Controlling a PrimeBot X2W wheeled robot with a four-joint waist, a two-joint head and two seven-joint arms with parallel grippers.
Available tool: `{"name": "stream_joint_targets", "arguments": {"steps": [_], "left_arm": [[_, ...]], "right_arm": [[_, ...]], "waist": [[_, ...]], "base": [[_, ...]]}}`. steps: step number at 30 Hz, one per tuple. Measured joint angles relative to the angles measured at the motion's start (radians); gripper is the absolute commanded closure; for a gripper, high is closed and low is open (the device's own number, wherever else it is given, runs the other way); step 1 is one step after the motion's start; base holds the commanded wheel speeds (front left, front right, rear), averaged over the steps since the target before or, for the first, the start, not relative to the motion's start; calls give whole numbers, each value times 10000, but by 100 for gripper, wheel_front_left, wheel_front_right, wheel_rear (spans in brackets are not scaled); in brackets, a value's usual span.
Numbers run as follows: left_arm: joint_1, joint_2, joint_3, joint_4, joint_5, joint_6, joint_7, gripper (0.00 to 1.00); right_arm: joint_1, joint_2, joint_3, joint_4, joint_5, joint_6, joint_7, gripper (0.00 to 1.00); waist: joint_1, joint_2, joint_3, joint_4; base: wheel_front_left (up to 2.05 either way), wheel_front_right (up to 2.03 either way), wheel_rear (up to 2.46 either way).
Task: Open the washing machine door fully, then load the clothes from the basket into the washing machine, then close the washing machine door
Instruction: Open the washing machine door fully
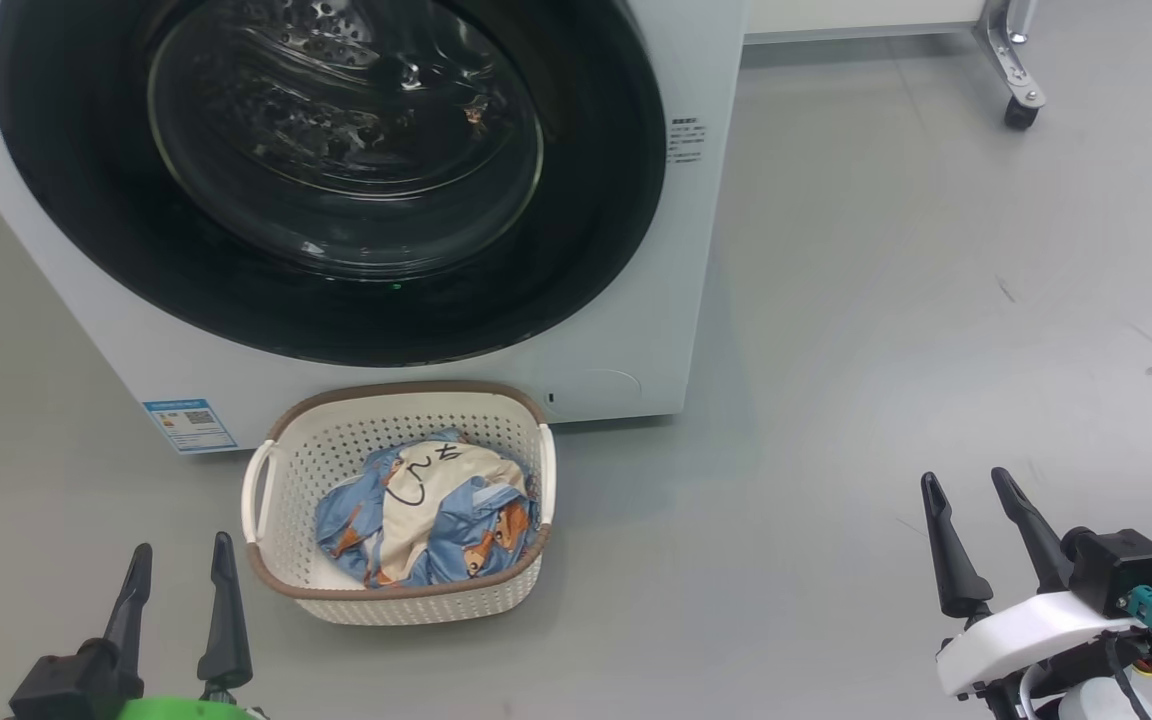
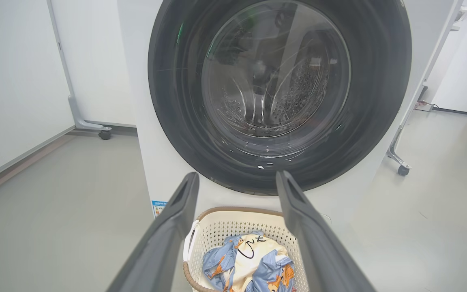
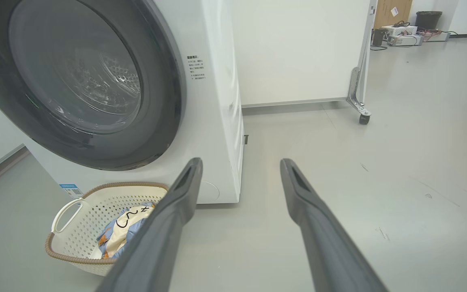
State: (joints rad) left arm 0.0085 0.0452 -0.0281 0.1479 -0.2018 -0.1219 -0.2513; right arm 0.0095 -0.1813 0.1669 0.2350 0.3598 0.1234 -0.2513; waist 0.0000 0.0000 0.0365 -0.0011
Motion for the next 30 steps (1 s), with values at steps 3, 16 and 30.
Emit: {"name": "stream_joint_targets", "arguments": {"steps": [3, 16, 30], "left_arm": [[0, -10, -13, 0, 2, 0, 0, 0], [0, -27, -63, -6, 4, 0, 0, 0], [-1, -38, -75, -6, 2, 0, 0, 0]], "right_arm": [[-1, 2, -2, 0, 0, 0, 0, 0], [-1, -2, 36, 8, 2, 0, 0, 0], [-2, -2, 33, 29, 2, 0, 0, 0]], "waist": [[0, 0, -10, -3], [0, 0, -17, -5], [0, 0, -27, 21]], "base": [[75, 75, -150], [55, 55, -110], [22, 22, -45]]}}
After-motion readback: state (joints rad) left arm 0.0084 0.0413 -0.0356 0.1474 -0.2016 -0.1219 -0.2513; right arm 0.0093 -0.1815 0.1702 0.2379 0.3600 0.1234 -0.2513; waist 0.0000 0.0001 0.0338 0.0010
